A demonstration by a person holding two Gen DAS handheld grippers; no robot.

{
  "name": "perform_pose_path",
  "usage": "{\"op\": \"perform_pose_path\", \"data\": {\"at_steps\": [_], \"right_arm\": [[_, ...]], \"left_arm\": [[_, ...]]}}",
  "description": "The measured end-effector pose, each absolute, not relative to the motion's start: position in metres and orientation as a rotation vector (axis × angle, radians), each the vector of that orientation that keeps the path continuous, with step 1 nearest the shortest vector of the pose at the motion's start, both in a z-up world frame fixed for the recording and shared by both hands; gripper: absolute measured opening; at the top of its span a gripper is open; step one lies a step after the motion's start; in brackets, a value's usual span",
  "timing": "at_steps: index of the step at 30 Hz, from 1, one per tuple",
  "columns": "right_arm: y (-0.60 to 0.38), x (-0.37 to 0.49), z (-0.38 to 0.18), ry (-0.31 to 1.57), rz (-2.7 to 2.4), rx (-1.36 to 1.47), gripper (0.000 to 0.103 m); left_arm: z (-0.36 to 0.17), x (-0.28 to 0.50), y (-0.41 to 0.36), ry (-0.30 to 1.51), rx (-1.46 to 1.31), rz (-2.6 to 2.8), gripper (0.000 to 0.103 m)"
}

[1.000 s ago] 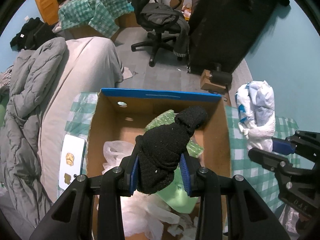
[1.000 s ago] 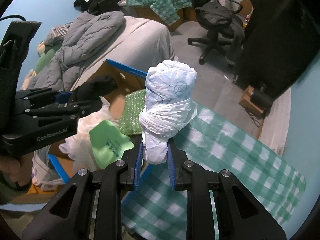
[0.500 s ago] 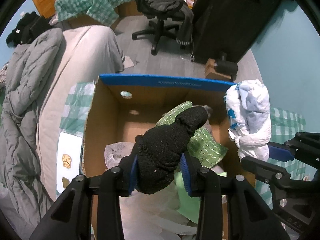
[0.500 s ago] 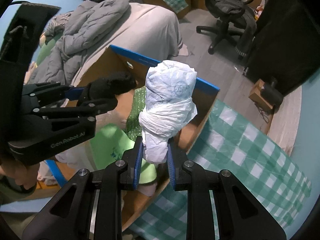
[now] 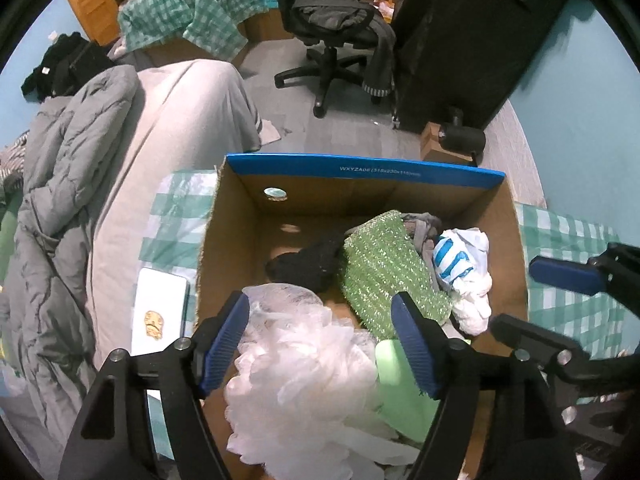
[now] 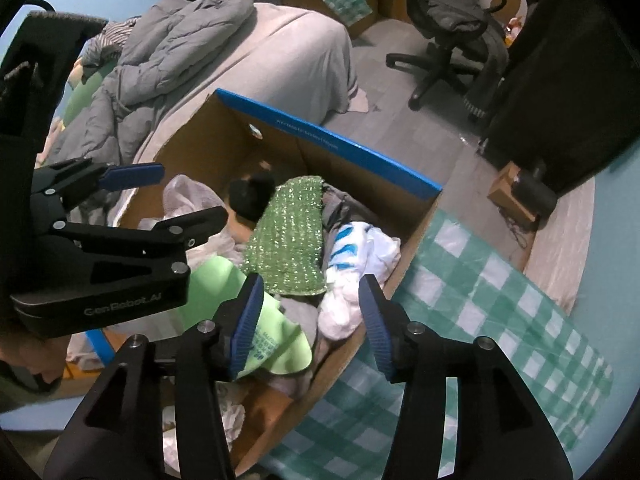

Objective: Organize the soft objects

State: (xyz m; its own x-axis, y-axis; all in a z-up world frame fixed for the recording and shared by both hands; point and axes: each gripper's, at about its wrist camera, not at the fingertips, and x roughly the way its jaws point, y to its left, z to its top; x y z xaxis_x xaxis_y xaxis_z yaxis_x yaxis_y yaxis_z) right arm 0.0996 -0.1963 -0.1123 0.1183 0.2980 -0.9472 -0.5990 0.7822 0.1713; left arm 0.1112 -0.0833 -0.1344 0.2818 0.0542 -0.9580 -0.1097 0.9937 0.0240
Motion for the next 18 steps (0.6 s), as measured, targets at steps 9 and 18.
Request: {"op": "perform_pose_path", "data": {"at_steps": [9,18], "right_arm": [[-0.217,0.093,-0.090,1.255,0.611,-0.264,0.067],[-0.237,0.079,-0.069,1.216,0.586,-0.265,0.068]], "left_arm": [[-0.105,0.086,-0.086,1.239,-0.055,0.107,0.080],[-0.081,0.060,-0.095,1.209,-0.091,0.122,0.082]]}}
